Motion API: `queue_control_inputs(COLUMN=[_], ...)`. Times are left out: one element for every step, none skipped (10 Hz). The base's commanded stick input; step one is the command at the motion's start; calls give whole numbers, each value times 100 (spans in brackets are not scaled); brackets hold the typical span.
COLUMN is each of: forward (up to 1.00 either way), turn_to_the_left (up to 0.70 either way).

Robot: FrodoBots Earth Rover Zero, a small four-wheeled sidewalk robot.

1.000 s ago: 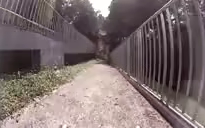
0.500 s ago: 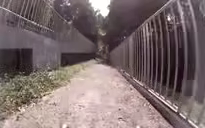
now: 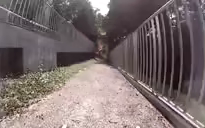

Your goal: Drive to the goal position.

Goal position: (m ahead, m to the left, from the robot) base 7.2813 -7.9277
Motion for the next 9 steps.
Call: queue_control_inputs(forward=[85, 85, 85, 85, 85, 85, 85, 85, 85], turn_to_the_left=[0, 0, 0, 0, 0, 0, 0, 0, 0])
